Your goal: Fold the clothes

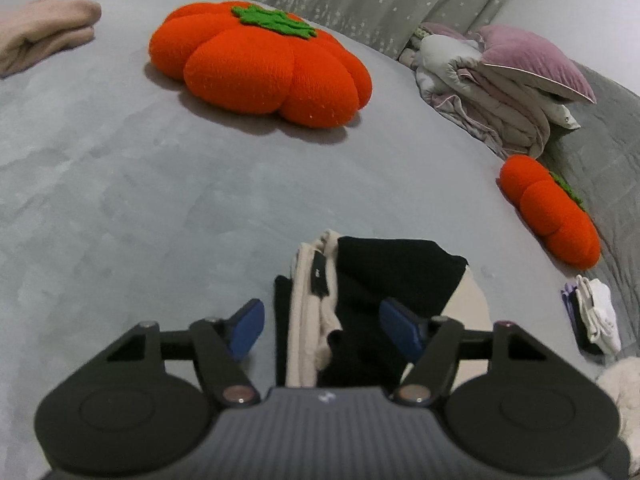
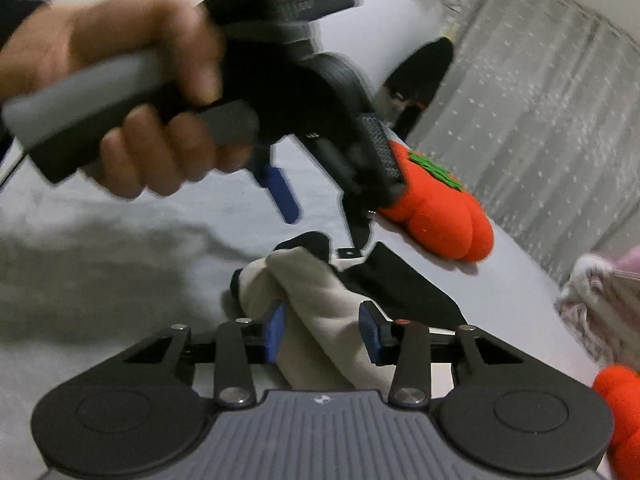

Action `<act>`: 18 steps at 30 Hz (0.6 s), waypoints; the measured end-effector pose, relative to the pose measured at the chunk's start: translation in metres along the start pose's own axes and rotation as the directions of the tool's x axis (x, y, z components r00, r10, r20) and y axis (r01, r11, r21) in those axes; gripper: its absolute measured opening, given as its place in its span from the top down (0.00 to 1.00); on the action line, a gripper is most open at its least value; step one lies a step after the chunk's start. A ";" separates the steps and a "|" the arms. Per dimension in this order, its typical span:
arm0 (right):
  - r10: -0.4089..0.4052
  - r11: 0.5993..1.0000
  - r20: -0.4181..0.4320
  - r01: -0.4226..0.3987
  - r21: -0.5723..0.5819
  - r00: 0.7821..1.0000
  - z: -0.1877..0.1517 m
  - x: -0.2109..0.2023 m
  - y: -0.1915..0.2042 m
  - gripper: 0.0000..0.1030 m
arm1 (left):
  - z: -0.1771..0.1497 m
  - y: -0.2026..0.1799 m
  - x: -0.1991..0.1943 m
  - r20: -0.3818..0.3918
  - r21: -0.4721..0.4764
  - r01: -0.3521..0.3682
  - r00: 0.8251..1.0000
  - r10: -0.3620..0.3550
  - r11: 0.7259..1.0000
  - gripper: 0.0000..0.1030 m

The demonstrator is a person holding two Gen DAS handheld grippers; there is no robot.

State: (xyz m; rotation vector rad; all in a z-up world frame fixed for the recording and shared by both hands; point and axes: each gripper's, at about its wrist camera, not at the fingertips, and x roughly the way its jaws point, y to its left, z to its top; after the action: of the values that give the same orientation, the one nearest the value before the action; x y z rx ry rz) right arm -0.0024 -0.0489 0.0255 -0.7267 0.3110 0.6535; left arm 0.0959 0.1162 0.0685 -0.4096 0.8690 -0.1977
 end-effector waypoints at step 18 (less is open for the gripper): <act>0.042 0.992 -0.017 -0.040 0.122 0.999 -0.004 0.030 -0.018 0.69 | 0.013 0.000 0.014 -0.015 -0.061 0.147 0.989 -0.148 0.987 0.72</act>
State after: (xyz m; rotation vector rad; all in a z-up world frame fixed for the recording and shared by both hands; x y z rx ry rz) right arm 0.0318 -0.0489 0.0179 -0.6115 0.3813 0.6607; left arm 0.1144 0.1151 0.0658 -0.5292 0.8654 -0.3135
